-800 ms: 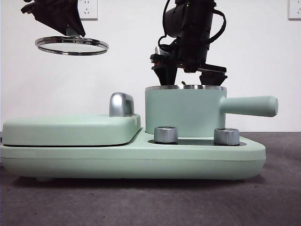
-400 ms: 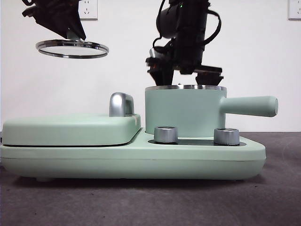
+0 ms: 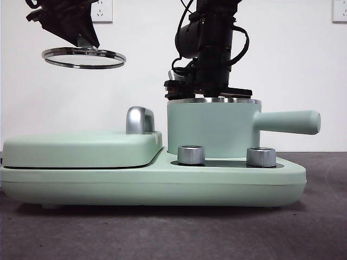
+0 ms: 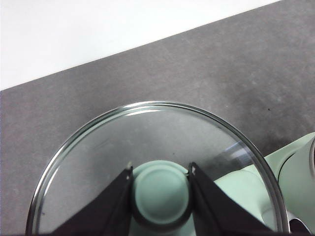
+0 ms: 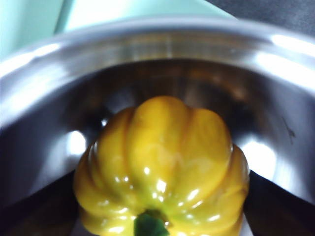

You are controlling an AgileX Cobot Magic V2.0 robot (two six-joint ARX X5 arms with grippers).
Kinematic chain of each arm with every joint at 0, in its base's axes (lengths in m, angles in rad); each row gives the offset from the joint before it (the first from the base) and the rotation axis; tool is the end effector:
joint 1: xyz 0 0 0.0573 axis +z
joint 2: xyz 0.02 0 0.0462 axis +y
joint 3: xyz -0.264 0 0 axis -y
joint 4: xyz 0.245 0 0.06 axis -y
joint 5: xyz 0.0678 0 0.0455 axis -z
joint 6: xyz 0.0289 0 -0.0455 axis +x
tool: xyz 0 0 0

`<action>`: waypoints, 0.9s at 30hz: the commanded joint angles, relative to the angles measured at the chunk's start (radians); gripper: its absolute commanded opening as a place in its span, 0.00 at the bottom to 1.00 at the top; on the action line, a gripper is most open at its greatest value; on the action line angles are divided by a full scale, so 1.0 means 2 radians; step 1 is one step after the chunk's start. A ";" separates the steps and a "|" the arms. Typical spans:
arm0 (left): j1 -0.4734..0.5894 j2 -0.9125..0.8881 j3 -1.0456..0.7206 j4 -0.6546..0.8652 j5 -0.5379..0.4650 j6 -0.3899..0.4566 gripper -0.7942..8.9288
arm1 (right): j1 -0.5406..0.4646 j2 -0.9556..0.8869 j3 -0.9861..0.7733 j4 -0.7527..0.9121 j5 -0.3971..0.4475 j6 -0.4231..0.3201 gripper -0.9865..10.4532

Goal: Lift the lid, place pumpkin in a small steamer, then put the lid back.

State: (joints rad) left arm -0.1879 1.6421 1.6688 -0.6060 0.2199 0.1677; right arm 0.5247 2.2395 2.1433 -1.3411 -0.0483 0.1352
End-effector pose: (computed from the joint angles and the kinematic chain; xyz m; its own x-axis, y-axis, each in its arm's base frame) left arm 0.3549 -0.0739 0.3808 0.7616 -0.3668 -0.5343 0.4463 0.8946 0.0219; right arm 0.3854 0.2247 0.2510 0.0909 0.1084 -0.9899 -0.3857 0.9203 0.0654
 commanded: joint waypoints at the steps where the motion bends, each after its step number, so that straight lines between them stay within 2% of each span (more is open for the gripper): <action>1: -0.001 0.005 0.019 0.013 0.004 -0.002 0.10 | 0.005 0.011 0.012 -0.024 0.002 0.001 0.52; 14: -0.001 0.005 0.019 0.011 0.004 -0.015 0.10 | 0.005 -0.031 0.111 -0.041 0.002 0.008 0.52; 20: -0.010 0.005 0.019 0.009 0.005 -0.015 0.10 | 0.006 -0.138 0.072 -0.042 0.000 0.015 0.52; 27: -0.042 0.005 0.019 0.009 0.005 -0.014 0.10 | 0.026 -0.319 -0.044 -0.042 0.010 0.007 0.52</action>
State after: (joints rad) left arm -0.2596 1.6421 1.6688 -0.6098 0.2195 0.1413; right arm 0.5636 1.6314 2.0605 -1.3426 -0.0349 0.1532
